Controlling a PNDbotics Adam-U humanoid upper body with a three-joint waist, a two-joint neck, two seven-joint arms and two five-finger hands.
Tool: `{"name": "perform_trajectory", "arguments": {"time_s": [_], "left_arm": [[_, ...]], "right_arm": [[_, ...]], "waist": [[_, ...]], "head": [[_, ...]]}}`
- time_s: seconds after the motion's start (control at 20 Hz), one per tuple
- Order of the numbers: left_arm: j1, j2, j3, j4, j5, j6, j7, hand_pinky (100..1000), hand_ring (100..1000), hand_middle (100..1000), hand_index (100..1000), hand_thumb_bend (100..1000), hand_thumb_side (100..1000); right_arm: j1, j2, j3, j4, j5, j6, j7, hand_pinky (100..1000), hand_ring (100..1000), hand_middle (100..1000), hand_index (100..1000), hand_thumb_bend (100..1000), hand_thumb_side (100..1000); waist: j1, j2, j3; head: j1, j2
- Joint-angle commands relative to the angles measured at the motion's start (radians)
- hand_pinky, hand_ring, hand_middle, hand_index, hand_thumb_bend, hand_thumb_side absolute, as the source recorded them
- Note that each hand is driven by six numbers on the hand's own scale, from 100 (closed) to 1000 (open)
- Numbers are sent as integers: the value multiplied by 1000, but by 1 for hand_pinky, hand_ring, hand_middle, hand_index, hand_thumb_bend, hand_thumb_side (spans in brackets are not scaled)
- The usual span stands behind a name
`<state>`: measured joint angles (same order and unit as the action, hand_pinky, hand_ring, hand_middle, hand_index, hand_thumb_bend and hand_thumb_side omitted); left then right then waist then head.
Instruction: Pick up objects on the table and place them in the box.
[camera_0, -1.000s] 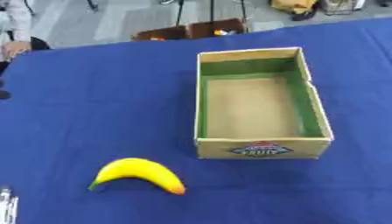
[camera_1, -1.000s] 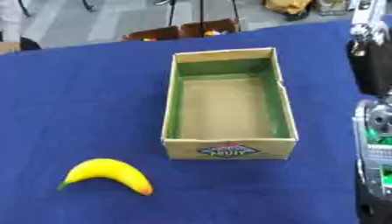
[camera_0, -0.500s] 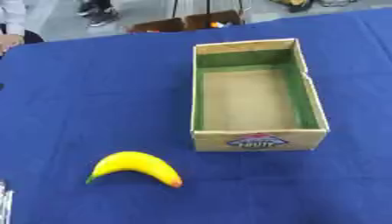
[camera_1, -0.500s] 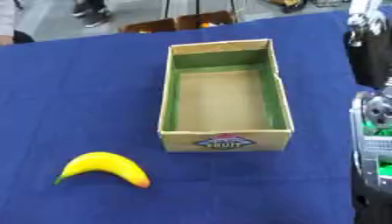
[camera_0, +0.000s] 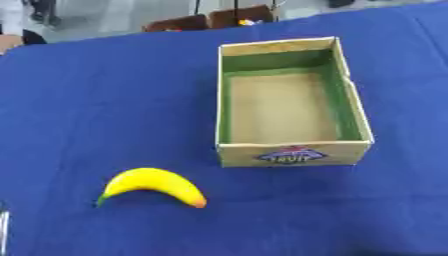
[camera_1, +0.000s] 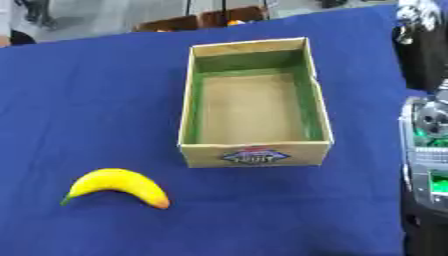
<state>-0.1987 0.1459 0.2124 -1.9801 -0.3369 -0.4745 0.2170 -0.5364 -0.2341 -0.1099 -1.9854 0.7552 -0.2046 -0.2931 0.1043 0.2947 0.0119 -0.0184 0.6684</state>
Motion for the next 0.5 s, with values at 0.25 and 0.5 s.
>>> {"name": "perform_trajectory", "arguments": {"time_s": [0.25, 0.5], "left_arm": [[11, 191, -27, -20, -128, 106, -2, 579, 668, 803, 920, 100, 893], [7, 342, -75, -20, -217, 213, -64, 606, 703, 833, 948, 100, 838]], "right_arm": [[-6, -27, 2, -15, -6, 2, 4, 727, 816, 555, 836, 100, 1000], [0, -28, 4, -15, -7, 3, 6, 728, 817, 554, 836, 100, 1000]], "waist": [[2, -22, -2], [4, -29, 0]], "head": [[-7, -6], [-8, -9]]}}
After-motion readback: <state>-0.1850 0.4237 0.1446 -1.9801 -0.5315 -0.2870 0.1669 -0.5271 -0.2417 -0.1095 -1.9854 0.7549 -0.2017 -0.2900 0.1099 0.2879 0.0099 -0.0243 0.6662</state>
